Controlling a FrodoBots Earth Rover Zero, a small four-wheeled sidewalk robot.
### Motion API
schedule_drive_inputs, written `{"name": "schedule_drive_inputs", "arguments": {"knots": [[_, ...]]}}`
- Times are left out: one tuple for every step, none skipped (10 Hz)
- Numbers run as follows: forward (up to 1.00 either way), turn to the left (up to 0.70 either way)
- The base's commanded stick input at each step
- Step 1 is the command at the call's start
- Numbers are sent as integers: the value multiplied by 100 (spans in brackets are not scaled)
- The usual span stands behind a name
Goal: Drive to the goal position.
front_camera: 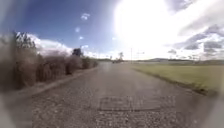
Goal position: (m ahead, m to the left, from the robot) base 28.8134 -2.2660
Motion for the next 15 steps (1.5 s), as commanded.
{"name": "schedule_drive_inputs", "arguments": {"knots": [[100, -30], [100, -40], [100, -40], [100, -40], [100, -22], [100, -3], [100, 0], [100, 0], [100, 0], [100, 0], [100, 0], [100, 0], [100, 0], [100, 0], [100, 0]]}}
